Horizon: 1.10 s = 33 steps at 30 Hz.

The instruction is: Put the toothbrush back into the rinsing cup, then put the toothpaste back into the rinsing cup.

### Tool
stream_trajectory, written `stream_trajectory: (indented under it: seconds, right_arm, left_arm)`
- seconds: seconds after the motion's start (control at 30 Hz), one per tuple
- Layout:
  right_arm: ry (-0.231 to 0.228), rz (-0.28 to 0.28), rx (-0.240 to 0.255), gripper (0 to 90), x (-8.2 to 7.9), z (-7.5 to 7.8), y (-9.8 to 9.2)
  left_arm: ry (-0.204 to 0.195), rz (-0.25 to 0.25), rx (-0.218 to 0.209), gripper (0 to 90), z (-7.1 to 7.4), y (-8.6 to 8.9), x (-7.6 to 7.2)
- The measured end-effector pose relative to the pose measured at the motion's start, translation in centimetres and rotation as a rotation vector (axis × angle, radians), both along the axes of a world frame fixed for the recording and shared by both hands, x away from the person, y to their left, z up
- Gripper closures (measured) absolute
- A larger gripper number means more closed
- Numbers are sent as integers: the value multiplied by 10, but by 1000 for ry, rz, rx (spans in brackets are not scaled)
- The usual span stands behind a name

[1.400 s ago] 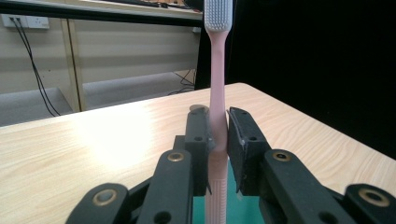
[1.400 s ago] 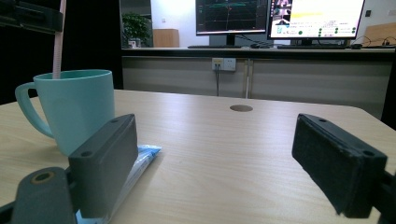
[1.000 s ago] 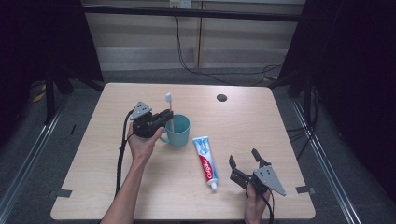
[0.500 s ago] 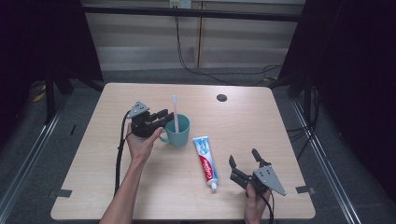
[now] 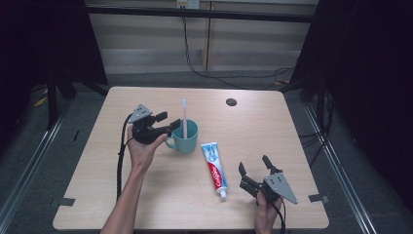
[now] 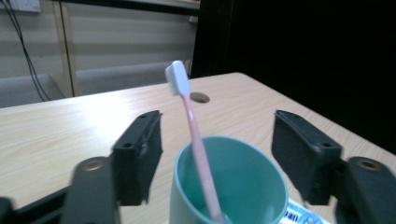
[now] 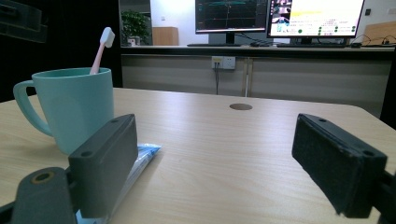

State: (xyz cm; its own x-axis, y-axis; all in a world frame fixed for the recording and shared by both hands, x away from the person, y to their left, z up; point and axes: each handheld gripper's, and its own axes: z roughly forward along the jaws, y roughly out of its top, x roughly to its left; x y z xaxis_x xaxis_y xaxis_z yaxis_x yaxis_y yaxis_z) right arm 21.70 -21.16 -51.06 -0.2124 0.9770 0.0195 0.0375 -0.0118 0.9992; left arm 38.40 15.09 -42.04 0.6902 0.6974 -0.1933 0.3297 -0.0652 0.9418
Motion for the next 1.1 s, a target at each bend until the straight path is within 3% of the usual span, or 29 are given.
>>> stream_trajectory:
  seconds: [0.1,0.33,0.5,0.57,0.73,1.1]
  right_arm:
    - [0,-1,2,137,0,0,0]
    - [-1,-2,3,137,0,0,0]
    - [-3,-2,4,137,0,0,0]
    - [-4,-2,4,136,0,0,0]
    - [-4,-2,4,137,0,0,0]
    - [-8,-10,4,136,-1,0,0]
  left_arm:
    - [-4,7,-1,267,1,5,-2]
    - [-10,41,48,156,-1,17,-10]
    - [-5,34,77,157,-2,25,-19]
    - [-16,7,90,156,-3,28,-25]
    - [-8,9,96,157,-9,34,-34]
    - [-4,56,103,157,-23,40,-57]
